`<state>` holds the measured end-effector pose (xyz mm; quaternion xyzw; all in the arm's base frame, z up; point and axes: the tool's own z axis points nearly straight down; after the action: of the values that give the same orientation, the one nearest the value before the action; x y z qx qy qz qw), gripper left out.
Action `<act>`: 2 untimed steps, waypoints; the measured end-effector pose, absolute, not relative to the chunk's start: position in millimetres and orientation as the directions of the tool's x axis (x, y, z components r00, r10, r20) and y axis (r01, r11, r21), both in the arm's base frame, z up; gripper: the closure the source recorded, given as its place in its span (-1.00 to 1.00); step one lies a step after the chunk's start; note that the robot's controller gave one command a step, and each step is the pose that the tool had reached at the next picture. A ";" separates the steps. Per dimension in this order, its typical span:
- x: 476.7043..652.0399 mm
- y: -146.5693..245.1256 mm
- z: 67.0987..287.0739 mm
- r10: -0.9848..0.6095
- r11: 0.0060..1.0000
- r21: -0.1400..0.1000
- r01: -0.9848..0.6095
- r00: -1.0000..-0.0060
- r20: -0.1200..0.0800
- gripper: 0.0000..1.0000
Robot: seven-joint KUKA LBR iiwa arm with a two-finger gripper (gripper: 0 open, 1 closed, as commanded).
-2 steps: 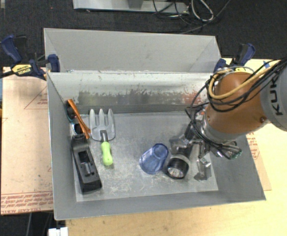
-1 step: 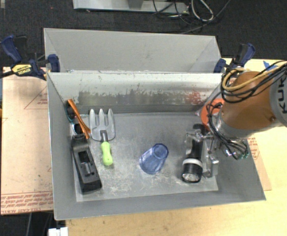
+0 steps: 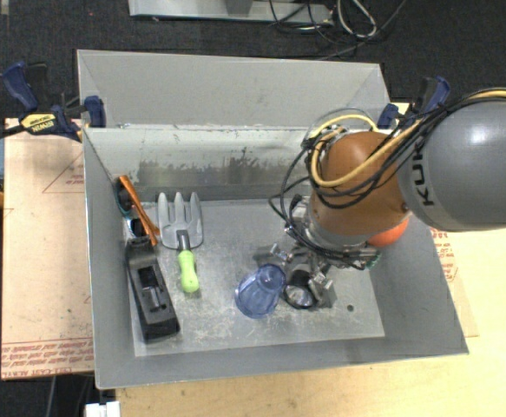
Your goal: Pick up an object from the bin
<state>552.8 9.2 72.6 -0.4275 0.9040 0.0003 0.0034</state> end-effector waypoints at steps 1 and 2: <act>502.8 -92.4 70.4 -0.210 0.978 0.017 -0.210 -0.978 -0.011 1.00; 503.8 -91.6 70.9 -0.212 0.977 0.015 -0.212 -0.977 -0.012 1.00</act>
Offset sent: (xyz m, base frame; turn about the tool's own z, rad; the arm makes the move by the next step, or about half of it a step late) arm 0.0000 0.0000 0.0000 0.0000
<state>503.8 -91.6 70.9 -0.1065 0.9943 0.0081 0.0054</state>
